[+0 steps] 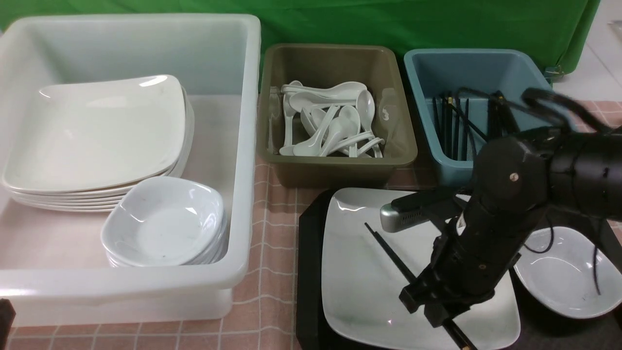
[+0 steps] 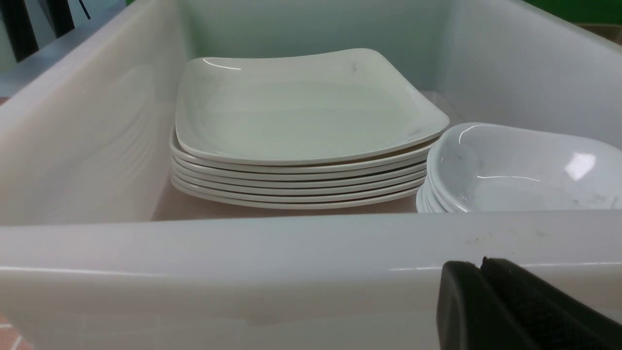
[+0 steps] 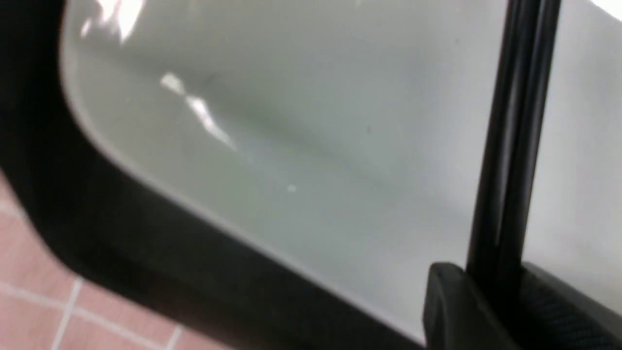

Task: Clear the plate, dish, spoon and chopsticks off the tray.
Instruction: Use the right arm to grab a pair of chopsticks from the plate, then use the right arm to put the chopsticks into the small storage box on the right, then use the right arm to grab a small plate from the dinner plate, then use the right arm to put the small plate into the large storage box on the left

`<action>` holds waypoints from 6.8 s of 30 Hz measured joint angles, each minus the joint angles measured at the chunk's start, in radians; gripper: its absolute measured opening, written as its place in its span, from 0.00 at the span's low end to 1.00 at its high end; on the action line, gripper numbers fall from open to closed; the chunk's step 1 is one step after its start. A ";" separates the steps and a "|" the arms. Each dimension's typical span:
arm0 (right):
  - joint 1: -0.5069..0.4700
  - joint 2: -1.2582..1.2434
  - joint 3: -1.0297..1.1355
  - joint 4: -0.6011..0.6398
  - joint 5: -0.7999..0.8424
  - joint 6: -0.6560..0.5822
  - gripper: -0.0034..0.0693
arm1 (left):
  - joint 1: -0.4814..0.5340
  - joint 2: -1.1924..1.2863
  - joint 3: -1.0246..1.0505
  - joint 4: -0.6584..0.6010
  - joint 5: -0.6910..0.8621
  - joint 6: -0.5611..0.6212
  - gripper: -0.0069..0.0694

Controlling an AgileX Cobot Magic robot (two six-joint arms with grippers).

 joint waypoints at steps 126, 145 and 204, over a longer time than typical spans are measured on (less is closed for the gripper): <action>-0.392 -1.531 0.417 -0.094 0.301 -0.077 0.14 | 0.000 -0.001 -0.127 -1.017 -0.023 -0.377 0.12; -0.392 -1.531 0.417 -0.094 0.254 -0.074 0.20 | 0.000 0.888 -0.957 -0.801 0.921 0.269 0.12; -0.112 -0.415 -0.088 -0.167 -0.002 -0.223 0.15 | 0.000 1.065 -1.012 -0.601 0.747 0.281 0.12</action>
